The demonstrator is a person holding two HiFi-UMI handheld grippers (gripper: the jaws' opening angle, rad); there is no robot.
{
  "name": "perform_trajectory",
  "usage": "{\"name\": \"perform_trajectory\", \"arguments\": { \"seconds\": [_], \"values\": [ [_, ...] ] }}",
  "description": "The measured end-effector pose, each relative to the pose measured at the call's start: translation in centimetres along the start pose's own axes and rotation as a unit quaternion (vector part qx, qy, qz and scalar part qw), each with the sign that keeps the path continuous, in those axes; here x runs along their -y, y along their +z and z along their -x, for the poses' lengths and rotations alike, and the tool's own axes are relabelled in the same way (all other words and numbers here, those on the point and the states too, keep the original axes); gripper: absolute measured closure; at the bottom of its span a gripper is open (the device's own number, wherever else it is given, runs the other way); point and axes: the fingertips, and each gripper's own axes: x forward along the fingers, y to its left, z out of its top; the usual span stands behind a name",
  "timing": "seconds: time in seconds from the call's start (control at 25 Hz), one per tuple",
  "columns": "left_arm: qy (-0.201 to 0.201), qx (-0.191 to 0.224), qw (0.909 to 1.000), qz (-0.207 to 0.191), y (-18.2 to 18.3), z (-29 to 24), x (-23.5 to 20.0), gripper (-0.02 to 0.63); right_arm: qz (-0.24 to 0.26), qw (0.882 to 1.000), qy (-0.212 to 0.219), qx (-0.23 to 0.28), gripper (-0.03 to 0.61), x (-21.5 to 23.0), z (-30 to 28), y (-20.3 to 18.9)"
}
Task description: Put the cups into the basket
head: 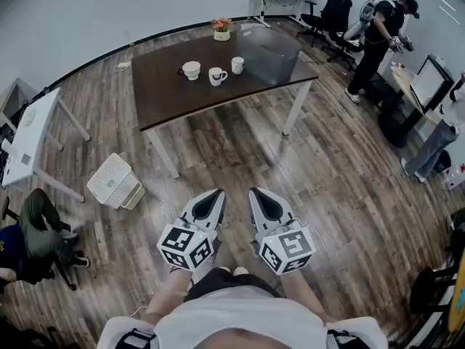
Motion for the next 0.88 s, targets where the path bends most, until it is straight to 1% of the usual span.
{"name": "perform_trajectory", "arguments": {
  "seconds": [0.08, 0.28, 0.48, 0.64, 0.76, 0.88],
  "values": [
    [0.002, 0.004, 1.0, -0.001, 0.0, -0.3, 0.3, 0.604, 0.002, 1.0, -0.006, 0.0, 0.566, 0.6, 0.4, -0.1],
    [0.01, 0.009, 0.9999, -0.009, -0.3, -1.5, 1.5, 0.604, 0.019, 1.0, -0.003, -0.01, 0.567, 2.0, 1.2, -0.4],
    [0.023, 0.01, 0.9997, -0.004, -1.5, -1.9, 2.3, 0.604, 0.009, 1.0, 0.008, -0.003, 0.566, 2.9, 2.2, -1.0],
    [0.033, 0.01, 0.9994, -0.004, -2.0, -2.2, 3.0, 0.604, 0.004, 1.0, 0.008, -0.005, 0.566, 4.1, 2.9, -1.4],
    [0.04, 0.009, 0.9992, -0.004, -2.1, -2.5, 2.7, 0.604, -0.003, 1.0, 0.013, -0.002, 0.566, 4.5, 2.8, -1.4],
    [0.045, 0.011, 0.9989, -0.006, -2.1, -3.1, 2.4, 0.604, 0.009, 1.0, 0.012, -0.008, 0.566, 4.8, 2.3, -1.9]
  ]
}}
